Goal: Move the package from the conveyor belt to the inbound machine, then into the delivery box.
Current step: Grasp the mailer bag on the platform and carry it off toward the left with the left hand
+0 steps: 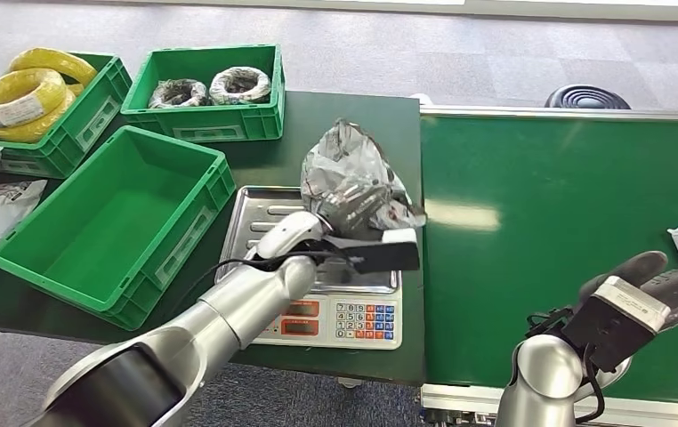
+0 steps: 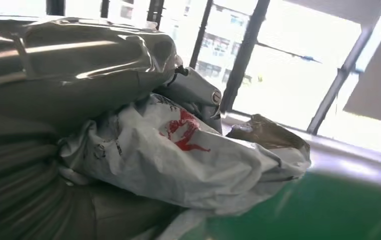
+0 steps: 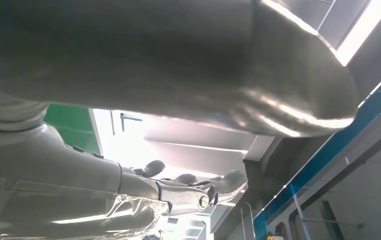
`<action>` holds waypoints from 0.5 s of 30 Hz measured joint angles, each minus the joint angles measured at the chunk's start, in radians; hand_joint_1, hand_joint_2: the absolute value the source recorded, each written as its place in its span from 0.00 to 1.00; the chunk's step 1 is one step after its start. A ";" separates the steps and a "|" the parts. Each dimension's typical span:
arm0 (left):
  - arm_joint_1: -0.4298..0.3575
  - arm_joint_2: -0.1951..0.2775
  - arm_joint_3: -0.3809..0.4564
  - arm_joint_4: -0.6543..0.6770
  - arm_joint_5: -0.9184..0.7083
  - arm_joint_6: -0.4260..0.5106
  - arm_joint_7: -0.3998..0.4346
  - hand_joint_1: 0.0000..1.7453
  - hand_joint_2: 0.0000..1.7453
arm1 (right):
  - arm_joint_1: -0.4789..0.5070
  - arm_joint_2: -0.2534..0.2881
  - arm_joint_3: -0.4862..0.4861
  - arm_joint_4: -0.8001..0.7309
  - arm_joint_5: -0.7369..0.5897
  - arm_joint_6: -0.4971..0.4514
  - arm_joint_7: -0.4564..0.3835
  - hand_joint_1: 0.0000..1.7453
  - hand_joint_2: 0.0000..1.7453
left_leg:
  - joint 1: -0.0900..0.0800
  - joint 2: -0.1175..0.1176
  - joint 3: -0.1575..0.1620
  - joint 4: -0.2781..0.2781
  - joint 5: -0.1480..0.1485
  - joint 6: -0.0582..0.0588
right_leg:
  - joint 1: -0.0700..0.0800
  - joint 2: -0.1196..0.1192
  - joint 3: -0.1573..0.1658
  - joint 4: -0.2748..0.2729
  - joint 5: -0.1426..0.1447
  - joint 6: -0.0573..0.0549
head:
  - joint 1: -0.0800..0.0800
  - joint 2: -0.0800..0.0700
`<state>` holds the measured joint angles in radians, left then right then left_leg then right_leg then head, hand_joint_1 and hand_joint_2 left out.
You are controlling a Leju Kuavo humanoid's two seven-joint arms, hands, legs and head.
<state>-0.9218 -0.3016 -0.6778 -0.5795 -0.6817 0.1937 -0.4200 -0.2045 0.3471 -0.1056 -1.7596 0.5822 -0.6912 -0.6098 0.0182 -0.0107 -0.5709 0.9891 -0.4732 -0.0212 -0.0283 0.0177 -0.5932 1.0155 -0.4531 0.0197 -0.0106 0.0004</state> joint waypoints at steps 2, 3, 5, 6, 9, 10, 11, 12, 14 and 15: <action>0.000 0.018 0.073 -0.090 0.044 -0.003 0.001 1.00 1.00 | 0.000 0.000 -0.001 0.002 -0.003 0.000 0.000 0.00 0.00 | 0.000 0.000 0.000 0.000 0.000 0.000 | 0.000 0.000 0.000 0.000 0.000 0.000 | 0.000 0.000; 0.001 0.025 0.100 -0.122 0.050 -0.004 0.001 1.00 1.00 | 0.000 0.000 -0.002 0.003 -0.003 0.000 0.000 0.00 0.00 | 0.000 0.000 0.000 0.000 0.000 0.000 | 0.000 0.000 0.000 0.000 0.000 0.000 | 0.000 0.000; 0.004 0.035 0.136 -0.168 0.053 -0.006 0.002 1.00 1.00 | 0.000 0.000 -0.002 0.004 -0.004 0.000 0.000 0.00 0.00 | 0.000 -0.001 0.000 0.000 0.000 0.000 | 0.000 -0.001 0.000 0.000 0.000 0.000 | 0.000 0.000; 0.006 0.039 0.147 -0.186 0.053 -0.007 0.002 0.99 1.00 | 0.000 0.000 -0.002 0.004 -0.004 0.000 0.000 0.00 0.00 | 0.000 -0.001 0.000 0.000 0.000 0.000 | 0.000 -0.001 0.000 0.000 0.000 0.000 | 0.000 0.000; 0.015 0.048 0.177 -0.233 0.076 0.006 -0.002 0.96 1.00 | 0.000 0.000 -0.002 0.005 -0.004 0.000 0.000 0.00 0.00 | 0.000 0.000 -0.001 0.000 0.000 0.000 | 0.000 0.000 0.000 0.000 0.000 0.000 | 0.000 0.000; 0.021 0.051 0.192 -0.254 0.096 0.016 -0.005 0.95 1.00 | 0.000 0.000 -0.002 0.005 -0.005 0.000 -0.001 0.00 0.00 | 0.000 0.000 -0.001 0.000 0.000 0.000 | 0.000 0.000 0.000 0.000 0.000 0.000 | 0.000 0.000; 0.028 0.055 0.211 -0.277 0.121 0.025 -0.008 0.95 1.00 | 0.001 0.000 -0.003 0.006 -0.007 0.000 -0.004 0.00 0.00 | 0.000 0.000 -0.001 0.000 0.000 0.000 | 0.000 0.000 0.000 0.000 0.000 0.000 | 0.000 0.000; 0.035 0.060 0.234 -0.306 0.147 0.031 -0.010 0.96 1.00 | 0.001 0.000 -0.004 0.006 -0.011 0.000 -0.007 0.00 0.00 | 0.000 0.000 -0.001 0.000 0.000 0.000 | 0.000 0.000 -0.001 0.000 0.000 0.000 | 0.000 0.000; 0.049 0.070 0.282 -0.364 0.185 0.034 -0.011 0.96 1.00 | 0.003 0.000 -0.008 0.007 -0.018 0.000 -0.015 0.00 0.00 | 0.000 0.000 -0.001 0.000 0.000 0.000 | 0.000 0.000 -0.001 0.000 0.000 0.000 | 0.000 0.000; 0.056 0.076 0.304 -0.392 0.197 0.035 -0.010 0.96 1.00 | 0.003 0.000 -0.010 0.008 -0.021 0.000 -0.018 0.00 0.00 | 0.000 0.000 -0.001 0.000 0.000 0.000 | 0.000 0.000 -0.001 0.000 0.000 0.000 | 0.000 0.000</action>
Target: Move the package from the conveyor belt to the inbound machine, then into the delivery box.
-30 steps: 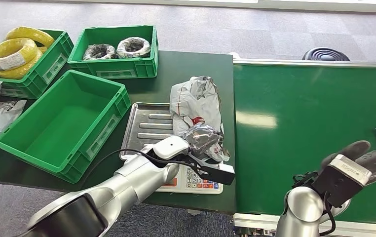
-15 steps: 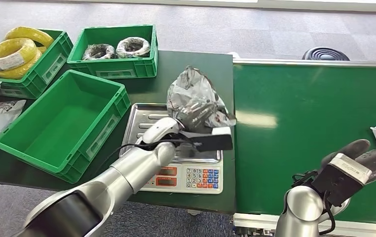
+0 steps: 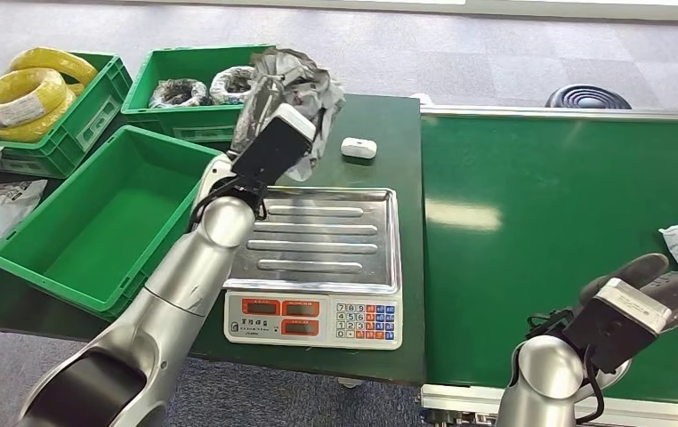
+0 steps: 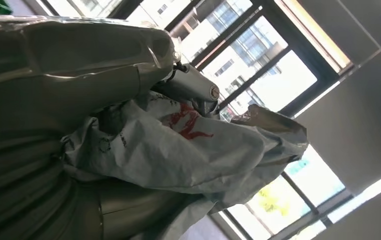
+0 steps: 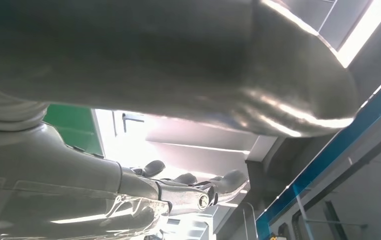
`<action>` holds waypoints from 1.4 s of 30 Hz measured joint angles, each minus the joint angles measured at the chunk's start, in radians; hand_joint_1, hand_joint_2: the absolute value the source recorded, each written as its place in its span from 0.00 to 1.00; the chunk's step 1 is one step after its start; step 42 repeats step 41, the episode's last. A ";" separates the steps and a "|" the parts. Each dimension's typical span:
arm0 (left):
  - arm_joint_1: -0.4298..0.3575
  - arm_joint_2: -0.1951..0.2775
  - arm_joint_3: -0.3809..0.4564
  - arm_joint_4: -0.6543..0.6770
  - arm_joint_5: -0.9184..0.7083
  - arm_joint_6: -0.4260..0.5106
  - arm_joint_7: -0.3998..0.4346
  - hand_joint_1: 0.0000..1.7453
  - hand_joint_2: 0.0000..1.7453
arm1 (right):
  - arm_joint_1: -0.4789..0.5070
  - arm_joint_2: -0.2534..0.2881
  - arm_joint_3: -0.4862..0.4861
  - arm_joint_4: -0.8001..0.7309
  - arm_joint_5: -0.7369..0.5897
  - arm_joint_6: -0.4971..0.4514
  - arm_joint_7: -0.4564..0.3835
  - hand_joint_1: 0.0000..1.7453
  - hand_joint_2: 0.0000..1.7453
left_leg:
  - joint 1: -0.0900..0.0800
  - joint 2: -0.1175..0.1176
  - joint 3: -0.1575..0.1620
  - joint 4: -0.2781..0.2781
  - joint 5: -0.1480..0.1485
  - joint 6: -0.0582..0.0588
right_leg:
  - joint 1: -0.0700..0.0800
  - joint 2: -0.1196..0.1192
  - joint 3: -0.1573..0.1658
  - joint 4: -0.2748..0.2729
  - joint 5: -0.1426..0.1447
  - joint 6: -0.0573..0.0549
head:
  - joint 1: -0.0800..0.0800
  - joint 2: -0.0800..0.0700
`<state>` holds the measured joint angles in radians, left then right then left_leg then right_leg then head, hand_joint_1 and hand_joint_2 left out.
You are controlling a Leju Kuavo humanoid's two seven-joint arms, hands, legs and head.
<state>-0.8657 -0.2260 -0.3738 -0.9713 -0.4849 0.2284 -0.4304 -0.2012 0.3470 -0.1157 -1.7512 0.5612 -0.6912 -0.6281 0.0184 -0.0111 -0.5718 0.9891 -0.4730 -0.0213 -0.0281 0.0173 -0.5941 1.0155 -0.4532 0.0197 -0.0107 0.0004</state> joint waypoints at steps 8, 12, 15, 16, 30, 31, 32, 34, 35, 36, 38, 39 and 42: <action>0.007 0.067 0.142 -0.043 -0.294 0.293 0.194 0.94 1.00 | 0.013 0.000 -0.017 0.005 -0.009 0.000 -0.006 0.00 0.00 | 0.000 0.000 0.000 0.000 0.000 0.000 | 0.001 0.000 0.000 0.000 0.000 0.000 | 0.000 0.000; -0.042 0.135 0.198 0.085 -0.483 0.404 0.338 0.94 1.00 | 0.016 0.000 -0.019 0.005 -0.019 0.000 -0.010 0.00 0.00 | 0.000 0.000 0.000 0.000 0.001 0.000 | 0.001 0.000 0.000 0.000 0.000 0.000 | 0.000 0.000; -0.079 0.187 0.229 0.201 -0.567 0.434 0.419 0.94 1.00 | 0.016 0.000 -0.019 0.008 -0.025 0.000 -0.019 0.00 0.00 | 0.000 0.001 0.001 0.000 0.001 0.000 | 0.001 0.000 0.000 0.001 0.000 0.000 | 0.000 0.000; -0.091 0.205 0.238 0.246 -0.591 0.438 0.447 0.94 1.00 | 0.016 0.000 -0.019 0.010 -0.028 0.000 -0.023 0.00 0.00 | 0.001 0.001 0.001 0.000 0.001 0.000 | 0.001 0.001 0.000 0.001 0.000 0.000 | 0.000 0.000; -0.110 0.377 0.258 0.595 -0.839 0.311 0.750 0.94 1.00 | 0.016 0.000 -0.009 0.022 -0.037 0.000 -0.028 0.00 0.00 | 0.001 0.002 -0.001 0.000 0.001 -0.001 | 0.001 0.002 -0.002 0.001 0.000 -0.001 | 0.000 0.000; -0.107 0.382 0.258 0.606 -0.840 0.310 0.752 0.91 1.00 | 0.016 0.000 -0.009 0.023 -0.037 0.000 -0.028 0.00 0.00 | 0.001 0.001 -0.001 0.000 0.001 -0.001 | 0.001 0.002 -0.002 0.001 0.000 -0.001 | 0.000 0.000; -0.105 0.387 0.257 0.615 -0.840 0.309 0.752 0.68 1.00 | 0.016 0.000 -0.009 0.023 -0.037 0.000 -0.029 0.00 0.00 | 0.001 0.001 -0.001 0.000 0.001 -0.001 | 0.001 0.002 -0.002 0.001 0.000 -0.001 | 0.000 0.000; -0.103 0.391 0.257 0.628 -0.841 0.303 0.754 0.21 1.00 | 0.016 0.000 -0.008 0.024 -0.037 0.000 -0.031 0.00 0.00 | 0.001 0.001 -0.001 0.000 0.001 -0.001 | 0.001 0.002 -0.002 0.001 0.000 -0.001 | 0.001 0.000; -0.100 0.392 0.257 0.633 -0.841 0.301 0.755 0.00 1.00 | 0.016 0.000 -0.007 0.025 -0.038 0.000 -0.034 0.00 0.00 | 0.001 0.001 -0.001 0.000 0.001 -0.001 | 0.001 0.002 -0.002 0.001 0.000 -0.001 | 0.000 0.000; -0.096 0.393 0.257 0.636 -0.841 0.302 0.756 0.00 1.00 | 0.016 0.000 -0.005 0.026 -0.038 0.000 -0.039 0.00 0.00 | 0.001 0.001 -0.001 0.000 0.001 -0.001 | 0.001 0.002 -0.001 0.001 0.000 -0.001 | 0.000 0.000; -0.082 0.394 0.257 0.640 -0.841 0.310 0.756 0.00 0.75 | 0.018 0.000 -0.002 0.030 -0.040 0.000 -0.049 0.00 0.00 | 0.000 0.001 -0.001 0.000 0.001 -0.001 | 0.001 0.002 -0.002 0.001 0.000 -0.001 | 0.000 0.000; -0.074 0.394 0.257 0.641 -0.841 0.314 0.756 0.00 0.50 | 0.019 0.000 -0.001 0.032 -0.041 0.000 -0.053 0.00 0.00 | 0.001 0.001 -0.001 0.000 0.001 -0.001 | 0.001 0.002 -0.002 0.001 0.000 -0.001 | 0.001 0.000; -0.063 0.394 0.257 0.642 -0.841 0.321 0.756 0.00 0.00 | 0.021 0.000 0.001 0.035 -0.041 0.000 -0.057 0.00 0.00 | 0.001 0.001 -0.001 0.000 0.001 -0.001 | 0.001 0.002 -0.002 0.001 0.000 -0.001 | 0.000 0.000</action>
